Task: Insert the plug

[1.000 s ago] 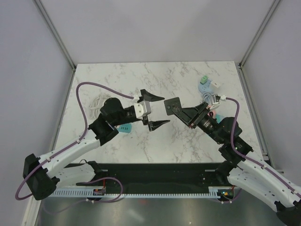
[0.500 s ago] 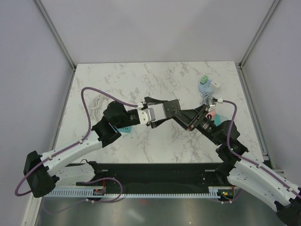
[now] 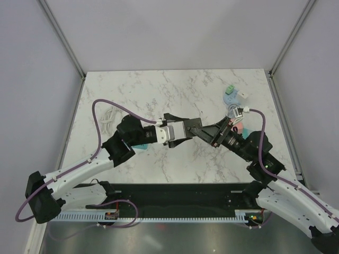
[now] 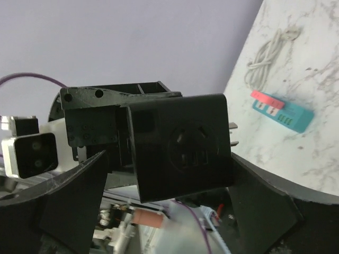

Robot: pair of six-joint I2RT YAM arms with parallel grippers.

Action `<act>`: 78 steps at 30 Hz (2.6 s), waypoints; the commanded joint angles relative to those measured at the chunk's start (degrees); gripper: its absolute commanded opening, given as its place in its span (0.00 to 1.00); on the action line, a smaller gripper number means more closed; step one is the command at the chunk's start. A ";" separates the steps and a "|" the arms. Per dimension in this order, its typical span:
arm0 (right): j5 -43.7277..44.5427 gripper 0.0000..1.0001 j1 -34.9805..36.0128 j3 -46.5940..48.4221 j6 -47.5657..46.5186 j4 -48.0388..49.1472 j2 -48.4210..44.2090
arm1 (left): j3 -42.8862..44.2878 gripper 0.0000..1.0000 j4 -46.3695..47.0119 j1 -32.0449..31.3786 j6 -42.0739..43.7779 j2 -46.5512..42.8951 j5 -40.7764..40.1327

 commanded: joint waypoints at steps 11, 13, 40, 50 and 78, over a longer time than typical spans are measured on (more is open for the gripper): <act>-4.07 0.98 0.05 24.28 -47.71 -41.18 5.80 | 4.10 0.02 -24.33 0.12 -9.25 -7.38 11.15; -2.76 0.98 0.14 27.09 -52.54 -44.43 11.40 | 4.11 0.02 -28.12 0.29 -12.24 -8.25 12.73; -31.85 0.98 7.94 42.48 -71.91 -53.40 25.41 | 2.79 0.02 -33.14 7.32 -25.35 -9.31 30.31; -25.08 0.95 14.02 43.27 -71.82 -53.32 31.39 | 2.79 0.02 -33.05 7.32 -23.15 -8.35 30.40; 38.04 0.00 14.46 28.86 -28.70 -54.88 20.58 | 5.69 1.00 -35.77 7.94 -34.21 -8.52 -17.89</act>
